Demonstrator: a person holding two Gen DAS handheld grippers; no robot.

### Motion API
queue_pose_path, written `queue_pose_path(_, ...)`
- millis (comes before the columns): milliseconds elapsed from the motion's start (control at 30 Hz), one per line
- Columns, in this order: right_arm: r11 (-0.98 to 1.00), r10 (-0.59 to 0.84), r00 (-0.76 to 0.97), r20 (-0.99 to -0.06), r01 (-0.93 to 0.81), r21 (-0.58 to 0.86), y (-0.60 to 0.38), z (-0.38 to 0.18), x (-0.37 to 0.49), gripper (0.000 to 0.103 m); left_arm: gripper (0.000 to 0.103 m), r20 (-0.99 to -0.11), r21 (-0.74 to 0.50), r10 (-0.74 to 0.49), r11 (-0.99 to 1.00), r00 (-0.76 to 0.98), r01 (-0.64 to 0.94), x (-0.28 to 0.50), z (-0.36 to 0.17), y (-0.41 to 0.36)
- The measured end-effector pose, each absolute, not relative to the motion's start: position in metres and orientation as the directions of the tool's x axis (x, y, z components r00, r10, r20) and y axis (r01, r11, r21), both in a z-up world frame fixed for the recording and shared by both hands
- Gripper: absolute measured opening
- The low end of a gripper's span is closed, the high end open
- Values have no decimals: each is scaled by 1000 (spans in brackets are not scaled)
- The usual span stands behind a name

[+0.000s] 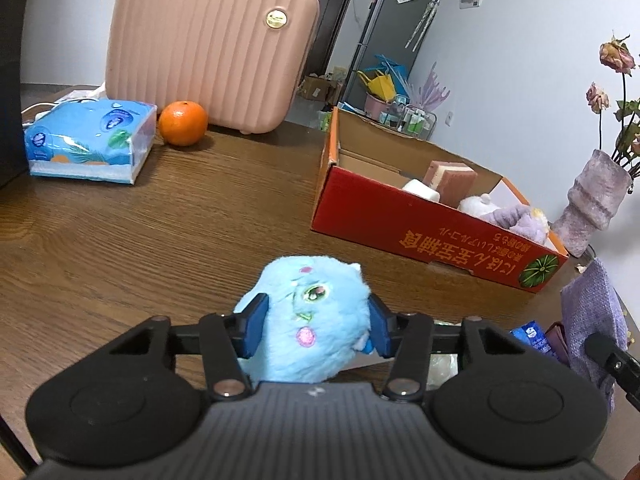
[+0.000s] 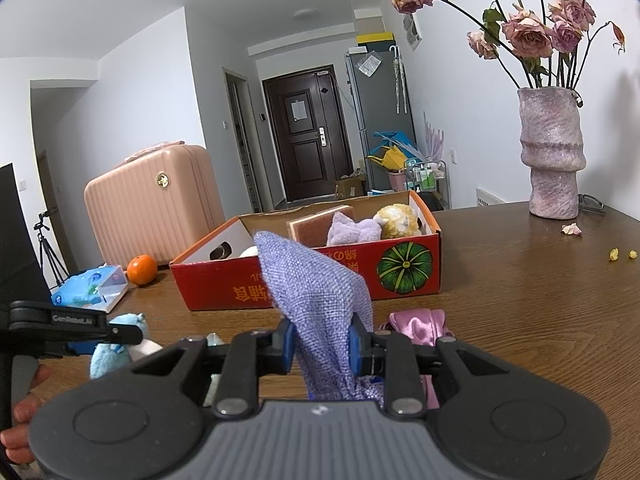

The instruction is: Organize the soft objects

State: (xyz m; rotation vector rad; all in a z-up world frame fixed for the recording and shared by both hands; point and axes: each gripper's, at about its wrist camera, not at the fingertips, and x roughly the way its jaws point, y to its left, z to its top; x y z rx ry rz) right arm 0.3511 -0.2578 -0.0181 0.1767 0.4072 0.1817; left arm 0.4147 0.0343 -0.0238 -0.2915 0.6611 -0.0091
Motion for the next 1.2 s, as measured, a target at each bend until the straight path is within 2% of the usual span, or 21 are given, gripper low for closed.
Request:
queue_pose_path(433, 968, 212, 902, -376, -140, 209, -256, -18, 351, 26, 51, -573, -280, -86, 955, 815, -96, 394, -14, 47)
queue_pose_path(733, 967, 214, 900, -380, -140, 212, -256, -19, 351, 26, 55, -610, -244, -81, 965, 788, -90, 393, -21, 41)
queue_pose_path(1067, 967, 214, 899, -381, -141, 211, -256, -19, 352, 26, 56, -615, -305, -104, 946, 781, -114, 394, -24, 51)
queue_pose_path(1200, 967, 214, 899, -381, -141, 211, -256, -19, 352, 26, 59, -616, -366, -129, 921, 777, -136, 396, -25, 62)
